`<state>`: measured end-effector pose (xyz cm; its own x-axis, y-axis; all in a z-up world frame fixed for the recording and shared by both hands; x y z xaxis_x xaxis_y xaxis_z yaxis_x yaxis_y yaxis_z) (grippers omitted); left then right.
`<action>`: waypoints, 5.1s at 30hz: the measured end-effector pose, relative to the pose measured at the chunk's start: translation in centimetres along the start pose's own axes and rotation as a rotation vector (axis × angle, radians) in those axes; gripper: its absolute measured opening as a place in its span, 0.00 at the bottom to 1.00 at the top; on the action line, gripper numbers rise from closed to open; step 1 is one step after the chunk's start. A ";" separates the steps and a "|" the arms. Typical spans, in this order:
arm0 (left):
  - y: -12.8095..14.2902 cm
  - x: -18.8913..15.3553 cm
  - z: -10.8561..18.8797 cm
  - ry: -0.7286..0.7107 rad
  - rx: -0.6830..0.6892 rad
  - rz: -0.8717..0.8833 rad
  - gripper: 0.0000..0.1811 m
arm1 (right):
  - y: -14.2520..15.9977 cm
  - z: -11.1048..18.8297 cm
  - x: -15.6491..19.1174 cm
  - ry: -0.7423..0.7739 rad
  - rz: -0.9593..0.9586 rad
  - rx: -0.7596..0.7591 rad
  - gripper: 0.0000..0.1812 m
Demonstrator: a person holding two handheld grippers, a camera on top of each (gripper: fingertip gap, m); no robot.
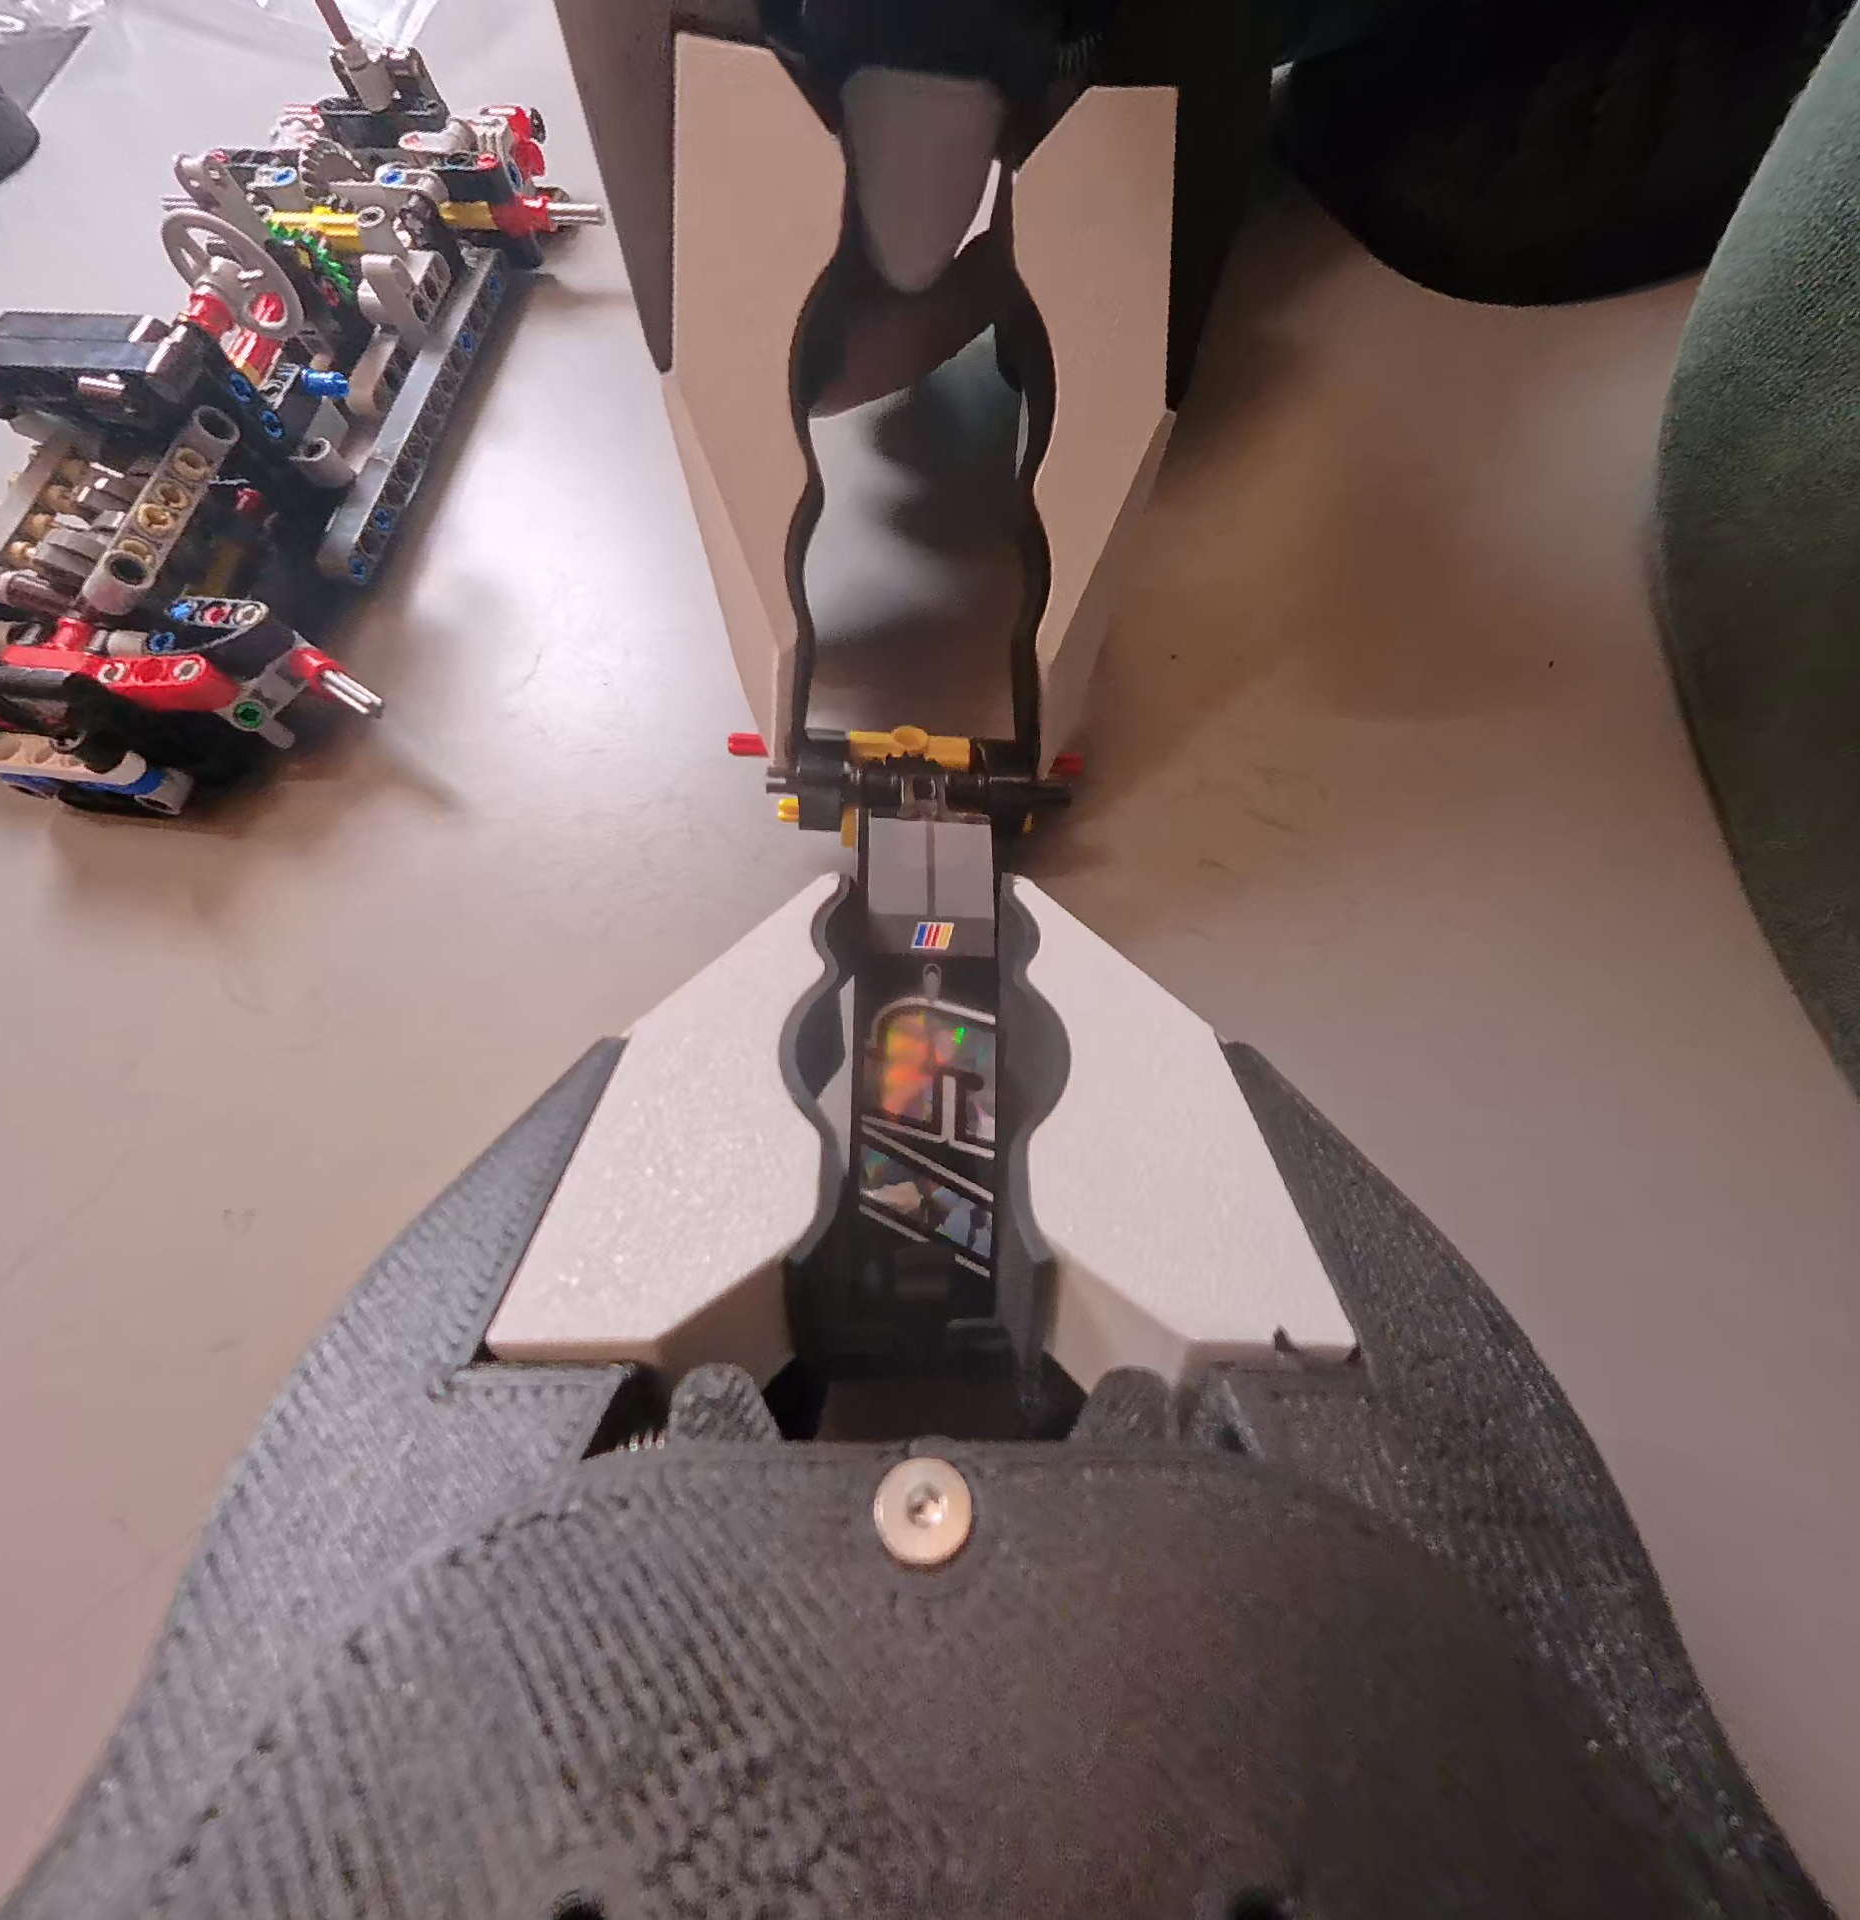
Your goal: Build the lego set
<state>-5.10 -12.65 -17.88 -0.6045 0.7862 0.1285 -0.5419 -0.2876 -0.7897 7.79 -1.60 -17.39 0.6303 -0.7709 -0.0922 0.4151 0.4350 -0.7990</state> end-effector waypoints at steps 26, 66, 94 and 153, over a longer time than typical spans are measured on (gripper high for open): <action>0.6 0.1 0.2 0.006 0.041 -0.033 0.18 | 0.8 0.4 -0.3 -0.008 -0.029 0.018 0.43; -1.2 -0.6 0.3 -0.140 -0.117 -0.190 0.31 | 0.1 0.7 -0.2 0.059 0.018 -0.058 0.42; -0.7 0.0 0.7 -0.126 -0.055 -0.141 0.35 | -0.2 0.4 0.2 0.086 0.050 -0.119 0.22; -0.2 1.2 3.1 -0.081 -0.132 -0.046 0.14 | 0.9 0.9 -0.6 0.166 0.154 -0.095 0.23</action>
<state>-7.50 -13.39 -15.68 -0.6286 0.7489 0.2098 -0.4917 -0.1737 -0.8532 8.35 -0.34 -17.55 0.5618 -0.7680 -0.3074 0.2535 0.5135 -0.8198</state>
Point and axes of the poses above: each gripper's, where its closed fingertips meet, z back along the fingers, y out of its underside, x = y × z across the jaws, the point moved 10 cm from there along z, back along the fingers, and after that the axes turned 5 degrees about -z, right-handed, at the moved point
